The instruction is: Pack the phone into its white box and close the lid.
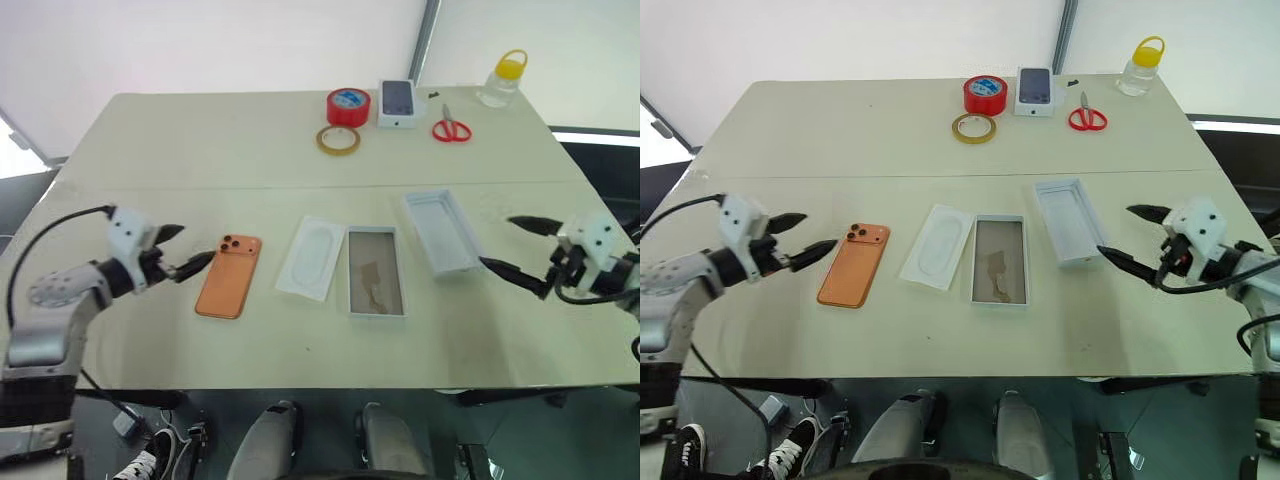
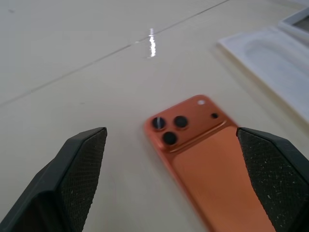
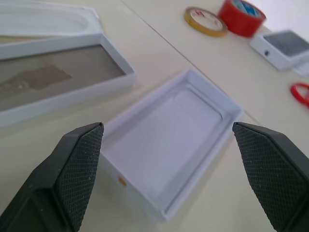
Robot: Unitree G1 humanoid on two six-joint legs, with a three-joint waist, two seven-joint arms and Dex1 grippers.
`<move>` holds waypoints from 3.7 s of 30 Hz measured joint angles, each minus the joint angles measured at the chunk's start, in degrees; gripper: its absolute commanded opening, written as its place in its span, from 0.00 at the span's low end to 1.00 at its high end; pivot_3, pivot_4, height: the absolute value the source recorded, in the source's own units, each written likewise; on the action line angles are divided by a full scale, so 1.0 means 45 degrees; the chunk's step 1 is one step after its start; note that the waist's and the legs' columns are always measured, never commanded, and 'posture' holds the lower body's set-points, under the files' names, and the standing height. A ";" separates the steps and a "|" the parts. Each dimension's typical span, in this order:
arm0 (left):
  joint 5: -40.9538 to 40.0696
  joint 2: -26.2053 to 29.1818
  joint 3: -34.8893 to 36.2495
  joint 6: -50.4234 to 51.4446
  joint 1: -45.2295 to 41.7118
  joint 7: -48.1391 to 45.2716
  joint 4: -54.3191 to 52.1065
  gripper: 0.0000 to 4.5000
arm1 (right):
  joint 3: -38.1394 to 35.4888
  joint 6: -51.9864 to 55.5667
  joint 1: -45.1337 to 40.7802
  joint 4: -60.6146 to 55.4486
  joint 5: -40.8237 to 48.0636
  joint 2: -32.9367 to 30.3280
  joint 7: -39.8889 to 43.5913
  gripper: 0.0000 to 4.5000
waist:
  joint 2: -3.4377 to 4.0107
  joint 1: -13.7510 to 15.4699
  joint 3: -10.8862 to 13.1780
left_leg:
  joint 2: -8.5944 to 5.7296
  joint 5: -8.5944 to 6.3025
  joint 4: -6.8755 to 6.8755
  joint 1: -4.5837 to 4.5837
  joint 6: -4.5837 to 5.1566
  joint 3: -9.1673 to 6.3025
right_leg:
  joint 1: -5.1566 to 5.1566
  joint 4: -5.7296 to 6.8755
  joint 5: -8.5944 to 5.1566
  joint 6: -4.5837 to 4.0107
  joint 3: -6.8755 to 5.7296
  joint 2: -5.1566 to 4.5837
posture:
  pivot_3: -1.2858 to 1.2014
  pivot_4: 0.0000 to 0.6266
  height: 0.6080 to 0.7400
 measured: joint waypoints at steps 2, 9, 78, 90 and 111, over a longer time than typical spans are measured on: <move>-0.0466 -0.0191 -0.0209 0.1220 -0.0574 0.0007 -0.0006 1.00 | 0.0416 0.0130 -0.0463 -0.0044 -0.0023 0.0014 0.0003 0.99 | 0.0000 -0.0005 0.0000 | 0.0000 0.0000 0.0011 0.0001 0.0000 0.0000 | 0.0003 0.0006 0.0000 0.0000 -0.0001 0.0001 | 0.52 0.24 1.00; -0.1389 -0.1453 -0.1313 0.3846 -0.2952 0.0090 0.0361 1.00 | 0.2141 -0.0029 -0.1615 -0.0537 -0.0232 0.0655 0.0398 0.99 | -0.0002 -0.0008 0.0001 | -0.0004 0.0007 0.0016 -0.0005 -0.0011 -0.0002 | 0.0001 -0.0002 -0.0001 0.0004 -0.0004 0.0003 | 0.52 0.24 1.00; -0.3232 -0.3700 0.0301 0.9160 -0.4916 0.1927 0.3031 0.00 | 0.4106 0.1933 -0.0434 -0.3850 0.0025 0.1785 0.0062 1.00 | -0.0015 -0.0009 0.0002 | -0.0005 0.0048 0.0029 -0.0006 -0.0079 -0.0015 | -0.0007 0.0017 -0.0001 0.0005 -0.0004 0.0008 | 0.52 0.24 1.00; -0.4616 -0.4605 0.2791 1.0079 -0.4888 0.4067 0.2516 0.00 | 0.7160 0.1469 -0.0805 -0.2515 -0.2338 0.2148 0.0541 0.83 | -0.0025 0.0001 0.0002 | -0.0010 0.0054 0.0035 -0.0006 -0.0091 -0.0014 | -0.0004 0.0015 0.0000 0.0006 -0.0007 0.0009 | 0.52 0.24 1.00; -0.6174 -0.6083 0.3914 0.9506 -0.5867 0.6187 0.2471 0.00 | 0.7868 0.0219 -0.4384 0.1537 -0.4403 0.5006 -0.1018 0.06 | -0.0037 0.0005 0.0003 | -0.0013 0.0067 0.0039 -0.0009 -0.0114 -0.0012 | -0.0014 0.0026 0.0001 0.0004 -0.0009 0.0011 | 0.52 0.24 1.00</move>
